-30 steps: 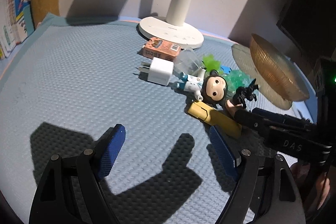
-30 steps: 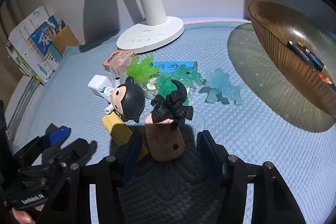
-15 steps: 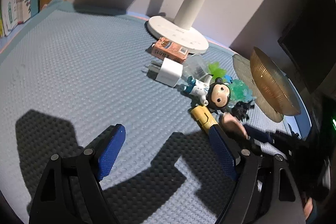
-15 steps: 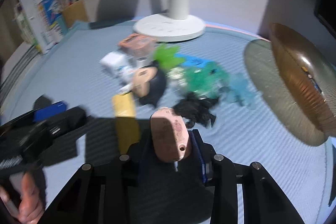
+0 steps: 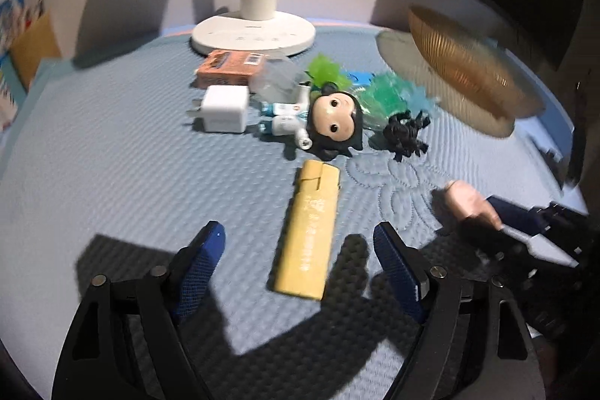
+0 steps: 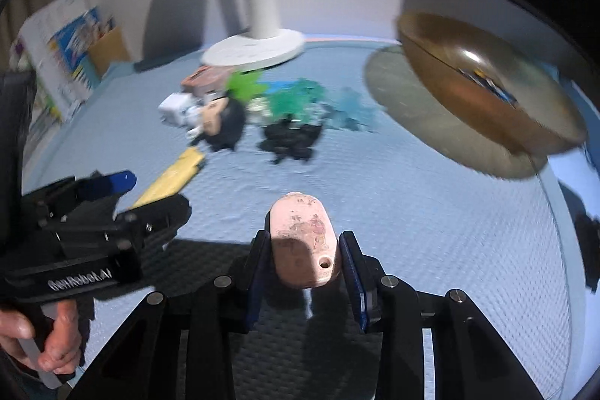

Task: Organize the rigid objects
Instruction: 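Grasp the yellow USB stick with the left gripper while the right grasps the pink keychain, then lift the yellow USB stick and pink keychain and carry them toward the amber bowl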

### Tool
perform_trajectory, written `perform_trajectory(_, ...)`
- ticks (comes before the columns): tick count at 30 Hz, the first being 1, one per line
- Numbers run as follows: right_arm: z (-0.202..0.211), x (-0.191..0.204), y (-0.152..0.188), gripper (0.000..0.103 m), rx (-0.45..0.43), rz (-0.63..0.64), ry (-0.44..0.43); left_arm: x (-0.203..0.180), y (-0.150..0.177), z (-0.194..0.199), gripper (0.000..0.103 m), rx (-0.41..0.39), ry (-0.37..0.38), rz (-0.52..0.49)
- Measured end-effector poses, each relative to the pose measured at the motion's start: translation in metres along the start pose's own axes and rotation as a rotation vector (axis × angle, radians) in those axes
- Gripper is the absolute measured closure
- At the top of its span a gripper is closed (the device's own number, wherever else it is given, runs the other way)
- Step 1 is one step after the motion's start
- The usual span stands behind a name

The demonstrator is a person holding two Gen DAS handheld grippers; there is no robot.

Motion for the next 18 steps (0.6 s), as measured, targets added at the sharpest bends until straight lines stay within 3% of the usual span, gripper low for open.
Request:
perform_trajectory(2, -0.001, -0.008, 0.002, 0.067, 0.005, -0.038, -0.011, -0.003, -0.002, -0.001, 0.038, -0.003, -0.006, -0.017)
perform_trajectory(5, -0.002, -0.008, 0.005, 0.066, -0.001, -0.044, -0.009, -0.004, -0.003, -0.001, 0.069, -0.023, -0.044, -0.067)
perform_trajectory(7, -0.002, -0.005, 0.006, 0.066, -0.004, -0.039, -0.004, -0.005, -0.003, 0.002, 0.082, -0.031, -0.031, -0.072)
perform_trajectory(10, -0.005, 0.006, 0.005, 0.066, -0.002, -0.04, -0.047, 0.006, -0.001, 0.005, 0.082, -0.025, -0.041, -0.044)
perform_trajectory(12, -0.005, 0.018, 0.006, 0.066, 0.014, -0.038, -0.128, 0.016, 0.003, 0.008, 0.082, -0.021, -0.067, -0.036)
perform_trajectory(14, -0.003, 0.018, 0.009, 0.051, 0.031, -0.053, -0.156, 0.027, 0.01, 0.012, 0.082, -0.015, -0.075, -0.025)
perform_trajectory(15, -0.002, 0.015, 0.009, 0.038, 0.029, -0.06, -0.153, 0.032, 0.014, 0.014, 0.082, -0.011, -0.072, -0.019)
perform_trajectory(18, 0.003, 0.007, 0.01, 0.033, 0.018, -0.086, -0.159, 0.039, 0.022, 0.019, 0.079, -0.007, -0.04, 0.001)
Point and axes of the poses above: each gripper's, at about its wrist camera, not at the fingertips, and z roughly against the way its jaws point, x to its left, y to its underside, the point moved 10 cm from there along -z, roughly the way its jaws point, and after that the axes turned 6 degrees about -y, right-handed, at the moved point
